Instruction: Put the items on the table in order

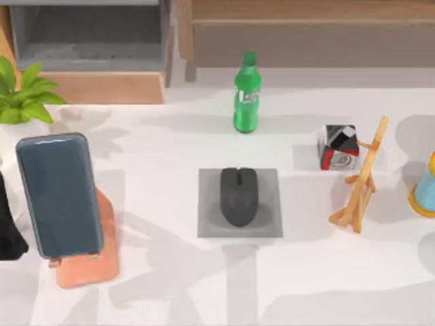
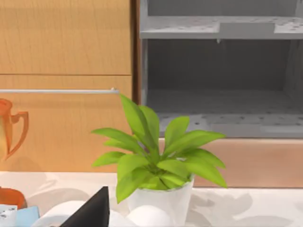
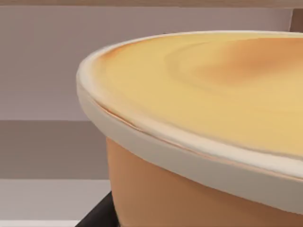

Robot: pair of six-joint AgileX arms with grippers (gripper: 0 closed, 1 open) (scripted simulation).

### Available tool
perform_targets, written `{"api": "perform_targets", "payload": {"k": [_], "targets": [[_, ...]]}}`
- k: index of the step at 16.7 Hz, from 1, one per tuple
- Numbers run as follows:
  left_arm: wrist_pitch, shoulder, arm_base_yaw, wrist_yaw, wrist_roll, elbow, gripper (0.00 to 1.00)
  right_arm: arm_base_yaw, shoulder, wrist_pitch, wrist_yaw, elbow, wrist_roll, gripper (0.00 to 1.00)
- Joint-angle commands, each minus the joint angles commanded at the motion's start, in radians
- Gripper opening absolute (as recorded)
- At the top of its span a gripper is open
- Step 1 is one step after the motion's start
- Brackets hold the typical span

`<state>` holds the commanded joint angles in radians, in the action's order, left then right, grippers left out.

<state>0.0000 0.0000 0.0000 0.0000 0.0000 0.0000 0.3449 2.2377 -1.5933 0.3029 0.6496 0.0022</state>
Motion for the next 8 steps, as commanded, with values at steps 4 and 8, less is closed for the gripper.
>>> {"api": "perform_targets", "payload": {"k": [4, 8], "targets": [[0.000, 0.000, 0.000, 0.000, 0.000, 0.000, 1.00, 0.000, 0.000, 0.000, 0.000, 0.000, 0.000, 0.02], [0.000, 0.000, 0.000, 0.000, 0.000, 0.000, 1.00, 0.000, 0.000, 0.000, 0.000, 0.000, 0.000, 0.00]]}}
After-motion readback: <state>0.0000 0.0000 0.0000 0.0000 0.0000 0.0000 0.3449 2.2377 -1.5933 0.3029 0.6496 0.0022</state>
